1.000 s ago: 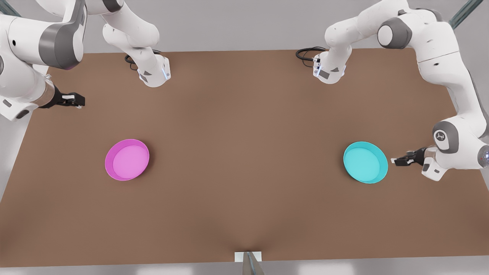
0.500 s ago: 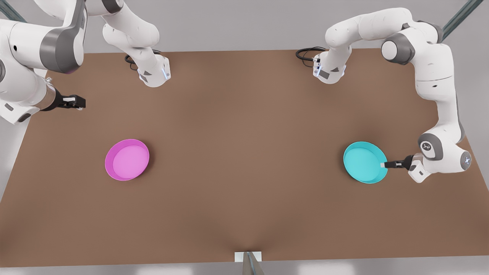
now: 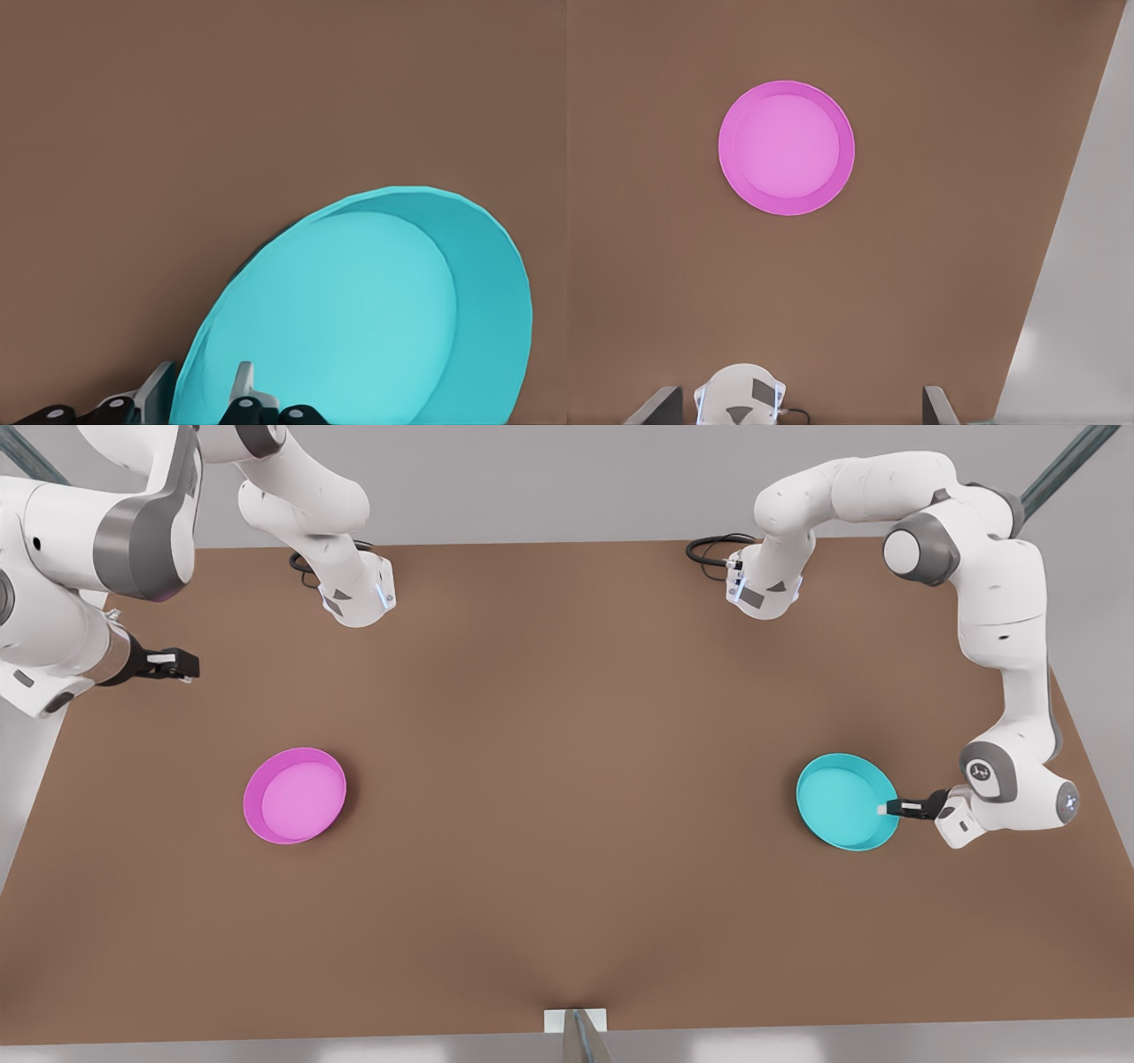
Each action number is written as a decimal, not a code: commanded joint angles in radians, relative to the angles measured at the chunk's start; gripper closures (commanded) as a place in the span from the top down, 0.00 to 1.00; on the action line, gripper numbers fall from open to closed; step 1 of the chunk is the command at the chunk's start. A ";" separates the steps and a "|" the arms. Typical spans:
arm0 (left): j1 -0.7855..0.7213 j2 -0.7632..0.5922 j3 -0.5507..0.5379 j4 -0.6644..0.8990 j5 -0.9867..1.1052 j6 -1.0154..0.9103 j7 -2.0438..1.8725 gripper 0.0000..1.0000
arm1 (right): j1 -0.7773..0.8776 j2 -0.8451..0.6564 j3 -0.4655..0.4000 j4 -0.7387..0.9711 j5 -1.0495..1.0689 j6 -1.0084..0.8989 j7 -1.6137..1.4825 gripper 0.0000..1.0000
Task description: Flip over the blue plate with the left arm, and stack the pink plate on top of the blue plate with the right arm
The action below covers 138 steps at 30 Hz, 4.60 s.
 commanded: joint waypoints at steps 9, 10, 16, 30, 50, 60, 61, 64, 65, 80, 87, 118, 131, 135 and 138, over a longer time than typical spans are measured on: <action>0.000 0.007 0.000 0.000 0.002 0.010 0.135 0.32 | -0.001 0.000 0.000 0.000 0.000 -0.002 -0.005 1.00; 0.000 0.007 0.000 0.000 0.002 0.012 0.134 0.32 | -0.001 0.002 0.000 0.000 0.000 -0.002 -0.005 1.00; 0.000 -0.001 -0.002 0.000 0.002 0.022 0.060 0.21 | -0.008 0.002 0.000 -0.004 0.000 -0.001 -0.005 1.00; -0.436 -0.401 -0.002 -0.007 0.293 -0.143 -0.782 0.21 | -0.014 0.002 -0.008 -0.020 0.000 0.001 -0.005 1.00; -1.807 0.043 0.937 0.249 0.703 -0.205 -1.782 0.21 | -0.014 0.002 -0.031 -0.041 0.002 0.007 -0.007 1.00; -1.850 0.165 0.831 0.178 1.095 -0.191 -2.343 0.21 | -0.014 0.002 -0.040 -0.053 0.000 0.009 -0.007 1.00; -1.851 0.189 0.831 0.181 1.095 -0.197 -2.360 0.21 | -0.012 0.002 -0.040 -0.053 0.002 0.009 -0.007 1.00; -1.891 0.254 0.810 0.185 1.097 -0.203 -2.471 0.21 | -0.012 0.000 -0.040 -0.055 0.002 0.009 -0.007 1.00; -1.899 0.269 0.802 0.183 1.098 -0.194 -2.507 0.21 | -0.012 0.002 -0.040 -0.055 0.002 0.009 -0.007 1.00; -1.953 0.387 0.764 0.189 1.101 -0.206 -2.666 0.21 | -0.014 0.002 -0.044 -0.056 0.003 0.009 -0.007 1.00; -1.951 0.375 0.681 0.227 1.051 -0.251 -2.655 0.73 | -0.014 0.008 -0.054 -0.056 0.008 0.009 -0.007 1.00; -0.471 -0.605 -0.075 0.255 0.298 -0.781 -0.691 1.00 | -0.302 0.148 -0.109 -0.897 0.301 1.259 -0.151 1.00; -0.463 -0.613 -0.069 0.255 0.273 -0.804 -0.685 1.00 | -0.290 0.277 -0.097 -0.903 0.424 1.317 -0.146 1.00; -0.463 -0.613 -0.069 0.255 0.273 -0.804 -0.685 1.00 | -0.288 0.287 -0.090 -0.903 0.436 1.312 -0.148 0.92; -0.463 -0.613 -0.069 0.255 0.273 -0.804 -0.685 1.00 | -0.288 0.289 -0.090 -0.897 0.436 1.308 -0.174 0.42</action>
